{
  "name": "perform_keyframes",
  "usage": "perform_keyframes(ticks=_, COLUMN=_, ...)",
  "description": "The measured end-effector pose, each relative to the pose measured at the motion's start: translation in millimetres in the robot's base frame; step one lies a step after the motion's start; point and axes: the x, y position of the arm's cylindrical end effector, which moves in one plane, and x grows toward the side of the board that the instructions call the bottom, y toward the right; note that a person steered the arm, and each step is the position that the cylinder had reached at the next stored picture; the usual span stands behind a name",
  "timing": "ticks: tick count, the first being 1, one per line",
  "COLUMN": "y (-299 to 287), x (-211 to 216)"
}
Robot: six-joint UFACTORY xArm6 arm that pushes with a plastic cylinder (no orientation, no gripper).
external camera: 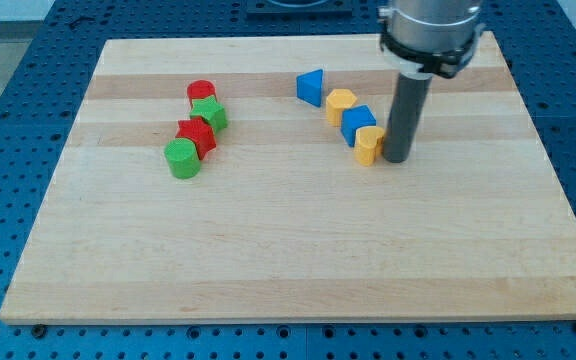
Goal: Push the blue cube left a bit
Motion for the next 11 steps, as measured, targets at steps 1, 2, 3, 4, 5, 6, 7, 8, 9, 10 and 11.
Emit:
perform_keyframes(ticks=1, y=-34, x=0)
perform_keyframes(ticks=2, y=-58, x=0)
perform_keyframes(ticks=3, y=-66, x=0)
perform_keyframes(ticks=4, y=-50, x=0)
perform_keyframes(ticks=5, y=-1, x=0)
perform_keyframes(ticks=6, y=37, x=-16)
perform_keyframes(ticks=7, y=39, x=-35)
perform_keyframes(ticks=8, y=19, x=-44)
perform_keyframes(ticks=9, y=-4, x=-46)
perform_keyframes(ticks=10, y=-26, x=-46)
perform_keyframes(ticks=11, y=-35, x=-47)
